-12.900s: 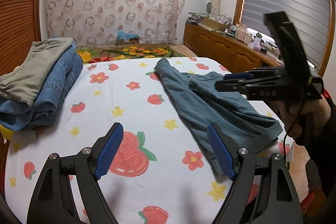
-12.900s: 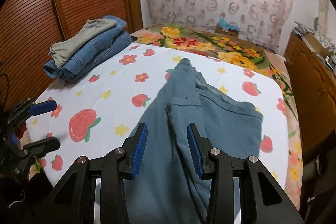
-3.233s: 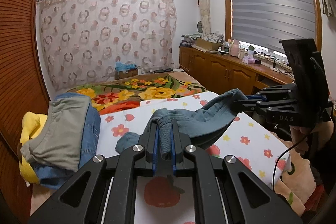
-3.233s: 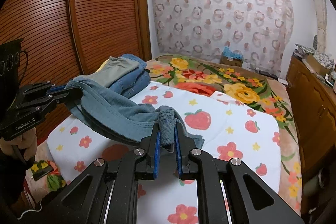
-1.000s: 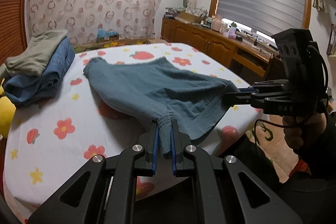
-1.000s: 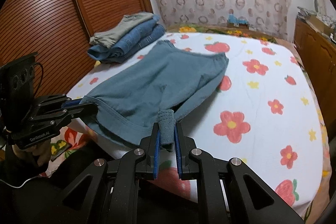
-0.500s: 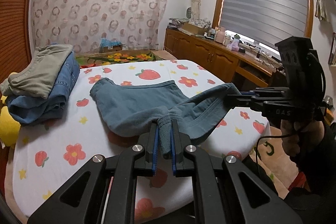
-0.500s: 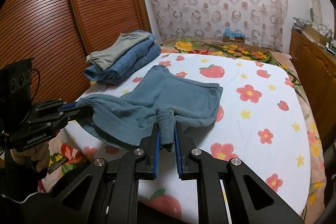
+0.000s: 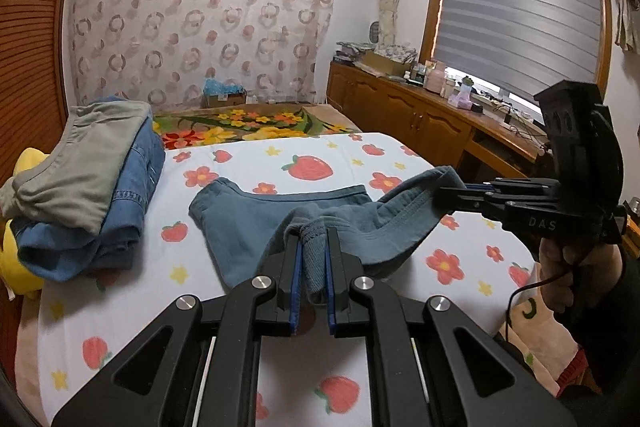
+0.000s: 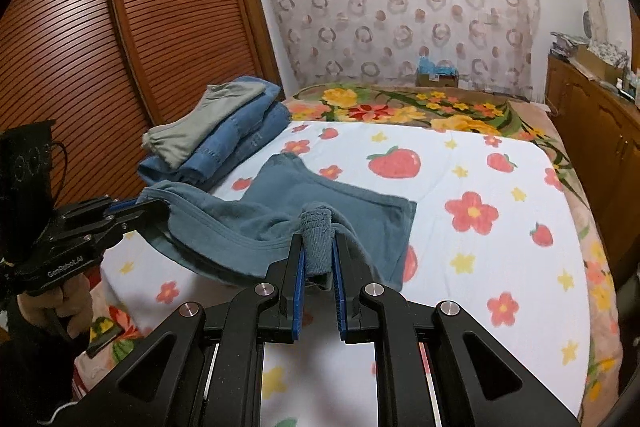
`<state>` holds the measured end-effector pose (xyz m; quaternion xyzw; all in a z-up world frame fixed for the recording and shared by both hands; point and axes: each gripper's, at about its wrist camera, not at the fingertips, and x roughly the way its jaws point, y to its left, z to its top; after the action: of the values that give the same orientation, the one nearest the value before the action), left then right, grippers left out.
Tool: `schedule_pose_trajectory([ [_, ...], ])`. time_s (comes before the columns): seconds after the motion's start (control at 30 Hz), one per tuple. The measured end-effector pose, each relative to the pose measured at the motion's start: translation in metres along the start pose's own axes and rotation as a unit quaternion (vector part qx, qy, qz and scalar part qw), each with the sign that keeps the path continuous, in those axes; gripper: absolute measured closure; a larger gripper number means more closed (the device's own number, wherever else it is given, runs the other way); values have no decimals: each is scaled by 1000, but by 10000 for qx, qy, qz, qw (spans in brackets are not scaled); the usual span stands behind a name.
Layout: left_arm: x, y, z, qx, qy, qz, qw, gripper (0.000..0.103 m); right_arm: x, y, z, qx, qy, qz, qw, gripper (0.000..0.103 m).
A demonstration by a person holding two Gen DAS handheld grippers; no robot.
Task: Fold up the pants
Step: 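Lower the hem with both tools onto the shorts, folding them in half, then open both tools and release the folded hem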
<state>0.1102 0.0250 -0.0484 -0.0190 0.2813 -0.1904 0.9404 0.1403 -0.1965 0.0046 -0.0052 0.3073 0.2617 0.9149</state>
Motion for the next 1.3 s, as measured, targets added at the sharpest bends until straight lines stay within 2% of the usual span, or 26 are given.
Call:
schedule_pose_trajectory([
  [0.2, 7, 10, 8, -20, 22, 147, 9999, 93, 20, -4, 14, -35, 92, -70, 9999, 90],
  [0.43, 15, 14, 17, 23, 15, 156, 9999, 92, 33, -10, 25, 17, 98, -184, 9998, 90],
  [0.87, 47, 27, 17, -81, 269, 398, 9988, 89, 83, -23, 37, 130, 566, -278, 9979, 90],
  [0.97, 46, 28, 15, -99, 233, 441, 9987, 81, 89, -24, 36, 166, 613, -254, 9977, 90],
  [1.07, 43, 28, 12, -95, 195, 487, 9986, 67, 91, -24, 36, 138, 627, -273, 9976, 90],
  [1.1, 42, 29, 12, -104, 182, 484, 9986, 58, 92, -24, 36, 126, 628, -279, 9976, 88],
  [1.17, 39, 30, 11, -132, 165, 462, 9987, 52, 91, -23, 36, 97, 603, -307, 9977, 84],
  [1.23, 39, 31, 9, -155, 189, 426, 9988, 28, 90, -23, 35, 83, 599, -377, 9975, 83],
  [1.3, 33, 33, 5, -228, 136, 357, 9990, 25, 88, -24, 34, 75, 583, -356, 9976, 81],
])
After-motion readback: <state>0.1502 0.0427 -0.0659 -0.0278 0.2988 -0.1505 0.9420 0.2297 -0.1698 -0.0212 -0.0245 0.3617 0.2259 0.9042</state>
